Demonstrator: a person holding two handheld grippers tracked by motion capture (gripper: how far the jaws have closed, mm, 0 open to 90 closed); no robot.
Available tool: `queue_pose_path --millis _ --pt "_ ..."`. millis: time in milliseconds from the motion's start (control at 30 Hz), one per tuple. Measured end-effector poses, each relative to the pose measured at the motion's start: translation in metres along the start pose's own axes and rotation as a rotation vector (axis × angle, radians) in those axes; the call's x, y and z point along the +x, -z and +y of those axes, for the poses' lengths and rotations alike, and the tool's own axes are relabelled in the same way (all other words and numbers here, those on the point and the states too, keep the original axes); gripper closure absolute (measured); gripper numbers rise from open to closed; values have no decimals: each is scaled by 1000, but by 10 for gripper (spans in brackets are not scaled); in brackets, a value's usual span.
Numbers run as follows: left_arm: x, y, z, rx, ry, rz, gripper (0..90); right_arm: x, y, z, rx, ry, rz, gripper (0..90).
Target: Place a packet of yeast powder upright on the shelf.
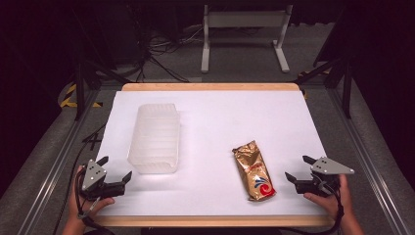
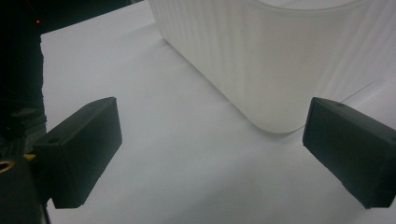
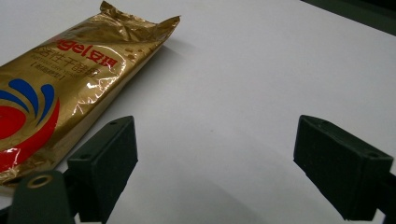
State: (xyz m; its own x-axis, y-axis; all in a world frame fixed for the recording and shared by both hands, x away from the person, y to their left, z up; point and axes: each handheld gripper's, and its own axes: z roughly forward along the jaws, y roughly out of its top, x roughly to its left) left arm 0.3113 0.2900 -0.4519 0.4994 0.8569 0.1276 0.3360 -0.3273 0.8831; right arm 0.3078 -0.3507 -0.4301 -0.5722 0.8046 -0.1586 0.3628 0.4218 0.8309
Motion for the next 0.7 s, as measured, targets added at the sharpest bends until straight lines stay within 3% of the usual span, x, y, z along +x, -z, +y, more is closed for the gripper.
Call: queue_pose_path --millis 400,533,700 --pt "2 1 0 -14 -1 2 54 0 -3 4 9 -3 21 142" --pt "0 -1 2 -13 -10 0 53 0 -3 8 15 -38 66 142" --pt "1 -1 1 -14 -4 3 53 1 -5 22 10 -34 104 139"
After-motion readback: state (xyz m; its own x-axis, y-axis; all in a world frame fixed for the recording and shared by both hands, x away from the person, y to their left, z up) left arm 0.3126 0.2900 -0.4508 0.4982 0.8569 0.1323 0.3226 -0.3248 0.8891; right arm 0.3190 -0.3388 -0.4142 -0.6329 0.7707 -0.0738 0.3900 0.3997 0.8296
